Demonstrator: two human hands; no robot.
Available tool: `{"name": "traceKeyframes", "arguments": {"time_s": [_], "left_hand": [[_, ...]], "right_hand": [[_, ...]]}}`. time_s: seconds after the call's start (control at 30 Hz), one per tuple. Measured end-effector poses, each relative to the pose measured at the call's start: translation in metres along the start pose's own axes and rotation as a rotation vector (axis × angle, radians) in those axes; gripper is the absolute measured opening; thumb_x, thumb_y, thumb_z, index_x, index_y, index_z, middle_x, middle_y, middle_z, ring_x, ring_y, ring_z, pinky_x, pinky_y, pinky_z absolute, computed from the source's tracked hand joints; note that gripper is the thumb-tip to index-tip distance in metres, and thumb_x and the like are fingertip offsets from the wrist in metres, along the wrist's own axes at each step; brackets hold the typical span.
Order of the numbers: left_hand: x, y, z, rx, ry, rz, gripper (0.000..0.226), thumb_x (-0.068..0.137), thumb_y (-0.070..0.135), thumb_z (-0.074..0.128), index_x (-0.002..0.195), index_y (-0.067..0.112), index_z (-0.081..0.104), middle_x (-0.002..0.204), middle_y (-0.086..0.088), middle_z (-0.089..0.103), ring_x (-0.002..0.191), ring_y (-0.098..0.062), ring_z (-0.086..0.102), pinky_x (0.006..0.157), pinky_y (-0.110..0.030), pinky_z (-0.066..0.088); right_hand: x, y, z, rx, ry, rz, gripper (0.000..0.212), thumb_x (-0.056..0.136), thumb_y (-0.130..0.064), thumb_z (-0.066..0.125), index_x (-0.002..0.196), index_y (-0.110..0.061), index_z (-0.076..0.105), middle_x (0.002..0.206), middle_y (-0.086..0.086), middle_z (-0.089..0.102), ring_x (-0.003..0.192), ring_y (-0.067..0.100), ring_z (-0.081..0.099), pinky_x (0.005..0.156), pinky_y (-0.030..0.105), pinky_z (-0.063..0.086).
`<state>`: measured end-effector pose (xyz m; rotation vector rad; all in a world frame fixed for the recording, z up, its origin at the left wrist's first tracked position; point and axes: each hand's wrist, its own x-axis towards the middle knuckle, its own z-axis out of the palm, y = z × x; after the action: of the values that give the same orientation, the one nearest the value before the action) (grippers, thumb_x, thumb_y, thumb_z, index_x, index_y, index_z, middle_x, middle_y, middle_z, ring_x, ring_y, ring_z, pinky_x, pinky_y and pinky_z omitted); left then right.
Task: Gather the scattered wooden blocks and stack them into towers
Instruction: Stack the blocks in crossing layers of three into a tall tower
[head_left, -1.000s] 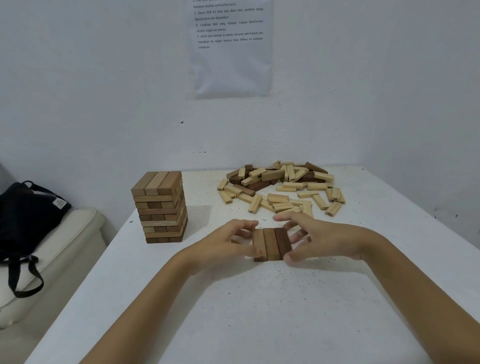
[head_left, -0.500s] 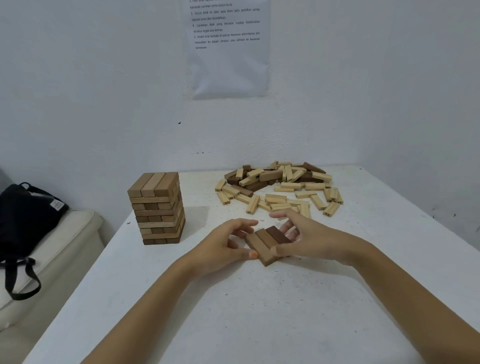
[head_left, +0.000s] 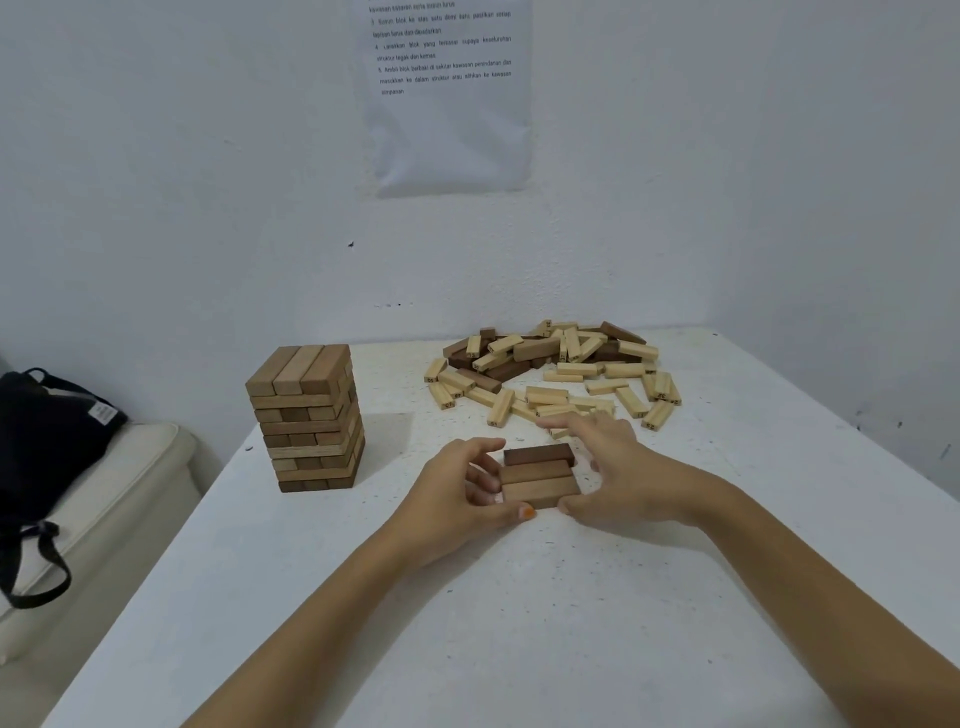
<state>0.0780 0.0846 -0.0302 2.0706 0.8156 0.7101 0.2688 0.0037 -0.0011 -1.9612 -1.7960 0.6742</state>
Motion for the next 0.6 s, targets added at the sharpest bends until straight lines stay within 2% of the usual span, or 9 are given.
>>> {"name": "traceKeyframes", "arguments": {"time_s": [0.07, 0.17, 0.27, 0.37, 0.53, 0.6], "left_hand": [[-0.001, 0.001, 0.002, 0.022, 0.024, 0.012, 0.073, 0.071, 0.027, 0.083, 0.135, 0.019, 0.049, 0.108, 0.001, 0.057, 0.084, -0.009, 0.059, 0.075, -0.015, 0.052], [-0.001, 0.001, 0.005, 0.009, 0.062, 0.018, 0.073, 0.07, 0.025, 0.084, 0.134, 0.015, 0.05, 0.106, 0.002, 0.057, 0.087, -0.01, 0.06, 0.076, -0.015, 0.052], [-0.001, 0.001, 0.008, -0.025, 0.101, 0.013, 0.073, 0.069, 0.021, 0.085, 0.133, 0.011, 0.052, 0.105, 0.001, 0.06, 0.089, -0.01, 0.061, 0.075, -0.013, 0.051], [0.0, 0.001, 0.009, -0.046, 0.14, 0.012, 0.07, 0.069, 0.017, 0.085, 0.131, 0.009, 0.054, 0.105, 0.0, 0.061, 0.089, -0.009, 0.061, 0.074, -0.009, 0.049], [0.0, 0.003, 0.01, -0.035, 0.171, 0.023, 0.065, 0.069, 0.015, 0.085, 0.127, 0.009, 0.058, 0.102, 0.0, 0.062, 0.084, -0.008, 0.062, 0.072, -0.009, 0.05], [-0.001, 0.003, 0.011, -0.03, 0.176, 0.03, 0.062, 0.069, 0.015, 0.084, 0.126, 0.008, 0.059, 0.101, 0.001, 0.062, 0.084, -0.007, 0.061, 0.072, -0.009, 0.05]], "right_hand": [[-0.001, 0.0, -0.003, 0.056, 0.001, 0.03, 0.083, 0.078, -0.021, 0.077, 0.142, -0.042, 0.027, 0.126, -0.001, 0.035, 0.108, 0.012, 0.04, 0.096, 0.031, 0.045], [-0.002, -0.004, -0.003, 0.144, -0.012, 0.029, 0.08, 0.08, -0.012, 0.076, 0.142, -0.035, 0.031, 0.111, -0.005, 0.045, 0.085, 0.005, 0.053, 0.07, 0.013, 0.048], [-0.003, -0.007, 0.0, 0.2, 0.005, 0.039, 0.078, 0.081, -0.003, 0.072, 0.144, -0.027, 0.032, 0.1, -0.009, 0.048, 0.074, 0.005, 0.058, 0.058, 0.01, 0.047], [-0.003, -0.009, 0.001, 0.224, 0.038, 0.051, 0.077, 0.08, 0.0, 0.073, 0.143, -0.024, 0.035, 0.1, -0.009, 0.048, 0.074, 0.006, 0.061, 0.058, 0.011, 0.049], [-0.003, -0.012, 0.002, 0.239, 0.067, 0.068, 0.075, 0.08, 0.001, 0.073, 0.141, -0.023, 0.037, 0.101, -0.004, 0.052, 0.081, 0.009, 0.062, 0.068, 0.021, 0.056], [-0.003, -0.012, 0.003, 0.222, 0.083, 0.074, 0.075, 0.08, 0.001, 0.074, 0.141, -0.023, 0.038, 0.105, 0.0, 0.053, 0.088, 0.016, 0.063, 0.071, 0.025, 0.057]]}}
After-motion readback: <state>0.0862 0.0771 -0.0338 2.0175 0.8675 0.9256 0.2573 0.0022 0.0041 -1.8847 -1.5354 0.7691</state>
